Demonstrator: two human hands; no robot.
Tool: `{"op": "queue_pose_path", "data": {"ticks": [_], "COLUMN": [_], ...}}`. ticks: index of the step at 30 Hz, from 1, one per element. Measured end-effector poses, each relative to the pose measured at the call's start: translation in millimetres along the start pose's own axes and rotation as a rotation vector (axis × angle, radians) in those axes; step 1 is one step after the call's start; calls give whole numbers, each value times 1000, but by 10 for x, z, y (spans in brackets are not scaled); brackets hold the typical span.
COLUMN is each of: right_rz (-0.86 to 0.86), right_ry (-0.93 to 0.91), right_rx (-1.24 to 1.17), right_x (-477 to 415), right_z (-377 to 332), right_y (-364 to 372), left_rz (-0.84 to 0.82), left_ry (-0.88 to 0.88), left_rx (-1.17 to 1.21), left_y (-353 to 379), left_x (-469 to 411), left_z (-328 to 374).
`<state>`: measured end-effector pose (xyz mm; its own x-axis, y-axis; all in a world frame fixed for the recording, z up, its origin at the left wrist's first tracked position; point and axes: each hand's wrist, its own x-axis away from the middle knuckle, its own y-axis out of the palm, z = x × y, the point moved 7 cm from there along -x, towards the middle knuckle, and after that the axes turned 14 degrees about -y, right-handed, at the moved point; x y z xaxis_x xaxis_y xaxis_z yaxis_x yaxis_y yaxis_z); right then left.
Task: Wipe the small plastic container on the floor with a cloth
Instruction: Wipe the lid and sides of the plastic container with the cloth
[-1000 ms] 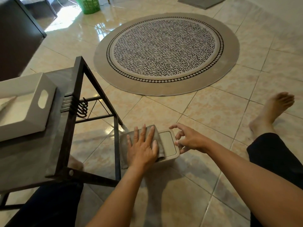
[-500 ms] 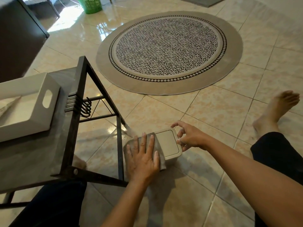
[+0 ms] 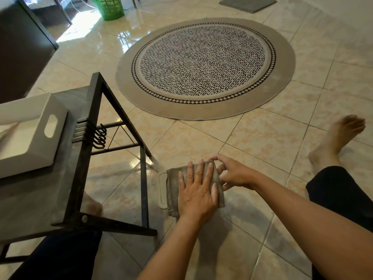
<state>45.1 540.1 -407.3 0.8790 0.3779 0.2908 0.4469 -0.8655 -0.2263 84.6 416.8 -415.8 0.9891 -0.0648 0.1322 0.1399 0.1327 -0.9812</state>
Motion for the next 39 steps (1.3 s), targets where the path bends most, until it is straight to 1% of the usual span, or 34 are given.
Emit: {"op": "queue_pose_path", "data": {"ticks": [3, 8, 13, 14, 18, 19, 21, 25, 26, 29, 33, 36, 39], "right_rz": [1, 33, 66, 74, 95, 95, 95, 82, 76, 66, 48, 42, 33], "right_ry": [-1, 3, -19, -20, -17, -17, -18, -21, -22, -18, -5, -4, -11], "right_rx": [-28, -15, 32, 31, 16, 20, 19, 4, 6, 3, -28, -44, -36], "right_x": [-13, -22, -37, -33, -30, -38, -48, -49, -52, -61, -60, -67, -49], "right_z": [-2, 2, -27, -23, -10, -15, -16, -5, -11, -18, -17, -33, -66], "right_y": [30, 49, 59, 56, 46, 50, 54, 54, 55, 57, 60, 61, 71], "left_rz": [5, 5, -11, -14, 25, 33, 24, 1, -4, -16, -10, 2, 6], "left_ry": [7, -129, -22, -43, -320, -337, -277, -31, -9, -22, 96, 112, 186], "left_rx": [6, 57, 49, 59, 137, 146, 142, 83, 70, 61, 24, 23, 0], "left_y": [-28, -50, -44, -58, -116, -117, -84, -34, -52, -73, -54, -44, 16], "left_x": [-86, -151, -195, -215, -172, -109, 22, 23, -33, -157, -168, -204, -132], "left_z": [-62, -267, -322, -413, -884, -898, -751, -256, -196, -187, -184, -196, -127]}}
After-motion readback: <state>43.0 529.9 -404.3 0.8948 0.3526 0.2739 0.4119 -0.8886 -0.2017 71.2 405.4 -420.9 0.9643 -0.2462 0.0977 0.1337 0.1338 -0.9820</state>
